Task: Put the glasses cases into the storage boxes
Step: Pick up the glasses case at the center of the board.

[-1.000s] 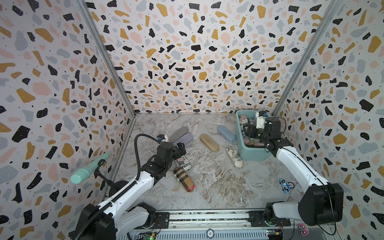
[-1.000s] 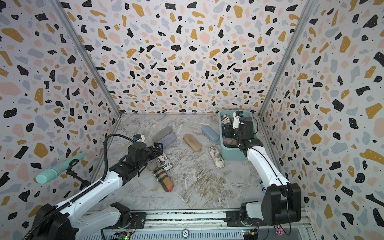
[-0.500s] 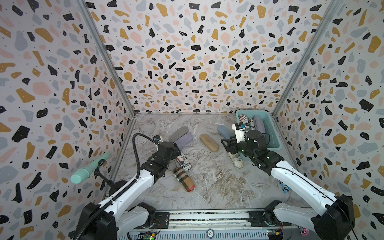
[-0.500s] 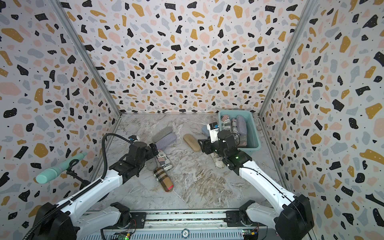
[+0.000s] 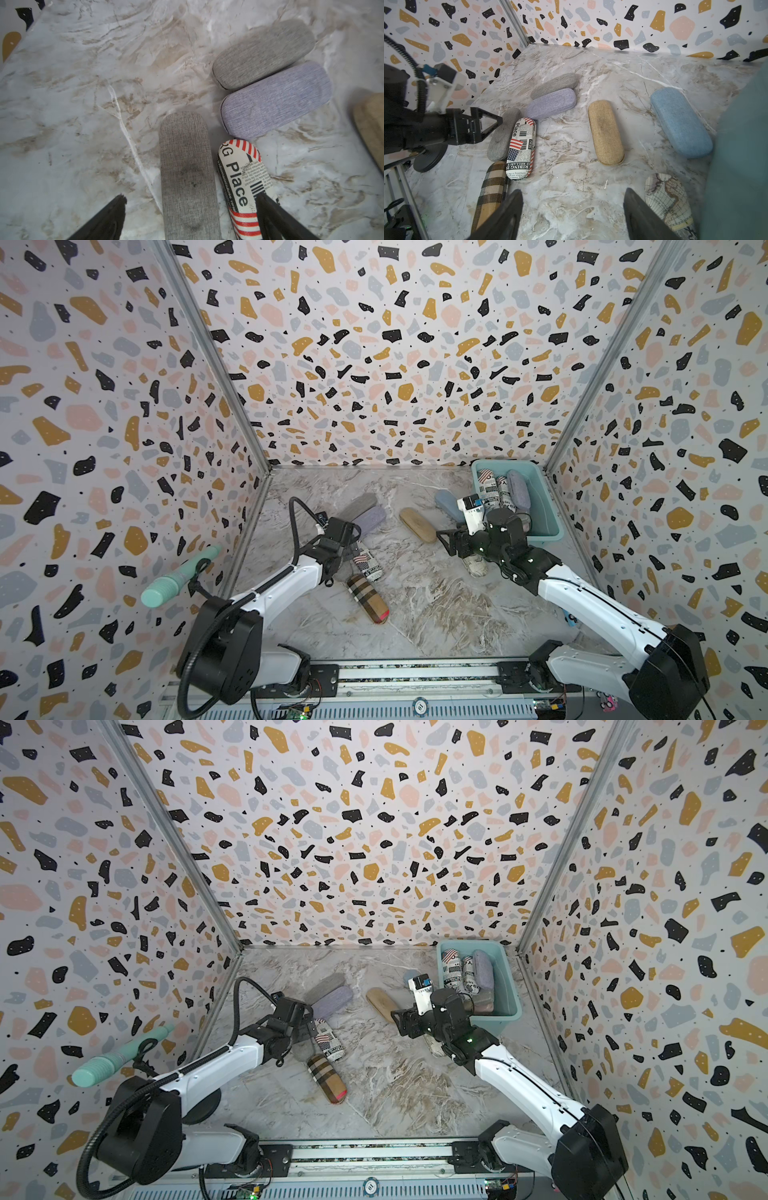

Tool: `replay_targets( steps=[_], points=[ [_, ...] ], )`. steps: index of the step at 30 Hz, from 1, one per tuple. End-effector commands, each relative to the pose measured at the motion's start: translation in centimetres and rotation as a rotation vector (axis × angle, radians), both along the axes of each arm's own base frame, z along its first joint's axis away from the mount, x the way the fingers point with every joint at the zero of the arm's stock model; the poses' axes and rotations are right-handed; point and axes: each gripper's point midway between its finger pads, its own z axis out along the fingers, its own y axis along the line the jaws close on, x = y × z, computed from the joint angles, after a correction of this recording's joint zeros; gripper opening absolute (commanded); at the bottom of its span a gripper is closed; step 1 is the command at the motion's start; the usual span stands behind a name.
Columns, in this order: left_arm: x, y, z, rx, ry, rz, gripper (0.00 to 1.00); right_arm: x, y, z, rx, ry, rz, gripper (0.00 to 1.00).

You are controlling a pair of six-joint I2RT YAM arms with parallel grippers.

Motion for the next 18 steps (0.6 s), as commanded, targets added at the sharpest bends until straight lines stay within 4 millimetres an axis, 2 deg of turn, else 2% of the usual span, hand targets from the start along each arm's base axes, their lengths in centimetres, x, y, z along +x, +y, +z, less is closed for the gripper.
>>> replay_targets(
  steps=[1,7,11,15,18],
  points=[
    [-0.2,0.6,-1.2,0.06,0.061,-0.007,0.98,-0.5,0.9,0.4,0.015,-0.011,0.038,0.8],
    [0.9,2.6,-1.8,0.056,0.05,0.06,0.97,-0.7,1.4,-0.6,-0.019,0.002,0.047,0.81],
    [1.8,3.0,-3.0,0.025,0.093,0.042,0.94,-0.7,1.7,-0.9,-0.026,0.005,0.054,0.81],
    [2.6,3.2,-4.6,-0.026,0.125,0.044,0.89,-0.5,2.1,-1.1,-0.028,0.008,0.06,0.81],
    [3.1,2.2,-5.1,-0.069,0.12,0.017,0.88,-0.6,2.5,-1.1,-0.035,0.009,0.072,0.81]
  ],
)
